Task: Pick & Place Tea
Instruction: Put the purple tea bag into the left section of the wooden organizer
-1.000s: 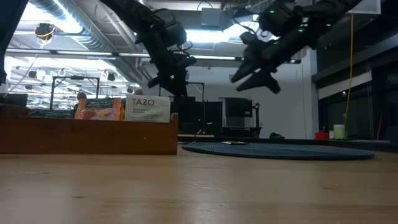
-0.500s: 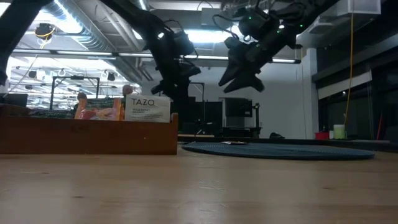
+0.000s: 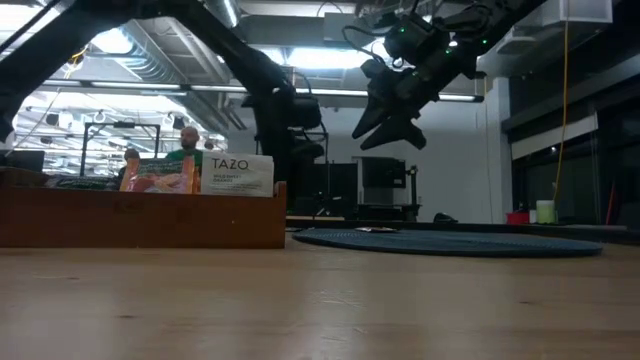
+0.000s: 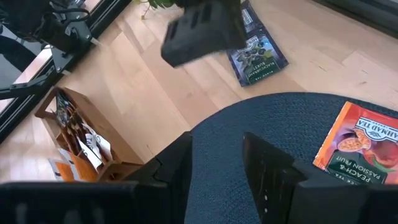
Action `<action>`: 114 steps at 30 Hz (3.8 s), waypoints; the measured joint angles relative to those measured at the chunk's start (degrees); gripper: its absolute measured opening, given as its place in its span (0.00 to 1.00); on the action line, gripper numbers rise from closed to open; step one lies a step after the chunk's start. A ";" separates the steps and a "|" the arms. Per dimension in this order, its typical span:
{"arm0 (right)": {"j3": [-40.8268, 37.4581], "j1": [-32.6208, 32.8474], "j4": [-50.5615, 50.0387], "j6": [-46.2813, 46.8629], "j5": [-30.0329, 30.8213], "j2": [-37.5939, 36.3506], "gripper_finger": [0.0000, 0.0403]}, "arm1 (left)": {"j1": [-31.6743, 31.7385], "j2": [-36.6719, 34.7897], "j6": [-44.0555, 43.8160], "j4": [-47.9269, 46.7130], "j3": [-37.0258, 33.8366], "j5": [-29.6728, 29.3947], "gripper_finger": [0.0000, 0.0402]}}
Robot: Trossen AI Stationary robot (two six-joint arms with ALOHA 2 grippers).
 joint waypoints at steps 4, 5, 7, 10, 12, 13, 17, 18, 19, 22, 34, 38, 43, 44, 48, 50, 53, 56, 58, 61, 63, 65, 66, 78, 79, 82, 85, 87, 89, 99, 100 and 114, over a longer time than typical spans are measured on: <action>0.00 0.00 0.00 0.02 0.01 -0.02 0.35 | 0.00 1.91 -0.06 0.03 -0.02 0.58 0.19; 0.00 0.00 0.00 0.02 0.00 -0.02 0.35 | 0.00 2.41 -0.06 -0.01 -0.02 0.54 0.19; 0.00 0.00 0.02 0.02 -0.01 -0.02 0.35 | 0.00 3.48 -0.07 0.23 -0.02 0.45 0.19; 0.00 0.00 0.02 0.02 0.00 -0.02 0.35 | 0.00 4.80 -0.08 0.27 -0.02 0.15 0.19; 0.00 0.00 0.03 0.02 -0.01 -0.02 0.35 | -0.05 5.60 -0.11 0.31 0.06 0.21 0.19; 0.00 0.00 0.04 0.02 0.01 -0.02 0.35 | -0.07 5.75 -0.13 0.27 0.10 0.43 0.19; 0.00 0.00 0.04 0.04 -0.01 -0.04 0.35 | -0.34 6.61 -0.08 -0.85 0.31 1.18 0.19; 0.00 0.01 0.04 0.04 -0.01 -0.04 0.35 | -0.55 6.74 0.17 -1.22 0.34 1.04 0.19; 0.00 0.02 0.04 0.05 -0.02 -0.04 0.35 | -0.80 6.75 0.38 -1.56 0.35 0.97 0.19; 0.00 0.02 -0.18 0.86 -0.11 -0.04 0.35 | -1.98 6.82 0.97 -3.10 0.28 1.05 0.19; -8.10 -1.90 4.91 10.74 -7.06 -0.11 0.35 | -8.41 6.75 1.82 -4.02 0.07 5.06 0.19; -10.25 -1.77 6.98 12.18 -8.12 -0.09 0.35 | -10.57 6.24 1.89 -3.66 -0.10 5.78 0.19; -10.93 -1.84 7.07 12.07 -8.06 -0.09 0.35 | -10.86 3.09 1.89 -4.55 -0.48 0.26 0.19; -10.93 -1.81 7.11 12.03 -8.03 -0.09 0.35 | -10.43 1.70 1.89 -4.52 -0.47 -0.50 0.19; -10.93 -1.79 8.16 11.95 -7.97 -0.09 0.35 | -9.13 -3.92 1.89 -5.82 -0.22 -2.62 0.19; -10.93 -1.79 8.61 11.89 -7.94 -0.09 0.35 | -8.78 -5.51 1.85 -6.91 -0.27 -2.64 0.19; -10.93 -1.80 9.08 11.87 -7.92 -0.09 0.35 | -8.68 -7.15 1.80 -7.96 -0.32 -2.67 0.19; -10.93 -1.79 9.62 11.87 -7.90 -0.09 0.35 | -8.68 -7.02 1.69 -7.78 -3.01 -1.96 0.19; -10.93 -1.79 10.15 11.97 -7.89 -0.09 0.35 | -8.66 -6.98 1.37 -5.22 -6.12 -0.78 0.19; -10.93 -1.79 10.87 12.10 -7.67 -0.09 0.35 | -8.60 -6.98 -0.05 -0.26 -11.00 0.56 0.18; -10.93 -1.81 11.13 12.56 -7.61 -0.09 0.35 | -8.26 -6.98 -0.28 2.44 -13.03 0.95 0.17; -10.93 -1.69 11.44 13.34 -6.80 -0.09 0.35 | -8.09 -7.02 -0.28 5.82 -14.89 0.91 0.16; -10.93 -1.62 11.43 13.38 -6.33 -0.09 0.35 | -8.09 -7.02 -0.30 7.05 -15.92 0.87 0.15; -10.93 2.27 11.88 17.46 -0.95 -0.02 0.35 | -6.23 -7.90 -2.14 19.34 -28.69 3.94 0.06; -10.93 2.72 12.17 18.58 -0.29 0.04 0.35 | -6.03 -7.90 -1.49 19.42 -28.82 4.69 0.05; -10.91 3.75 15.40 23.33 1.06 2.01 0.35 | -5.39 -7.88 1.16 20.36 -29.14 6.23 0.04; -9.59 4.61 19.40 28.34 0.93 6.87 0.35 | -5.10 -7.78 2.66 21.33 -29.22 6.56 0.03; -7.62 4.97 19.64 28.74 0.93 10.11 0.35 | -4.69 -7.67 3.17 21.08 -29.22 8.63 0.03; -5.79 5.63 19.61 28.71 3.19 12.25 0.35 | -4.63 -7.61 3.99 21.02 -29.22 9.43 0.03; -3.80 6.38 19.93 36.15 8.62 18.33 0.35 | -4.96 -7.57 7.04 20.74 -29.33 11.48 0.01; -3.80 6.43 20.69 36.24 8.32 19.09 0.35 | -4.94 -7.57 7.04 20.74 -29.33 11.53 0.02; -3.78 6.40 29.47 40.54 8.54 25.02 0.35 | -4.94 -7.55 7.48 20.82 -29.33 11.73 0.01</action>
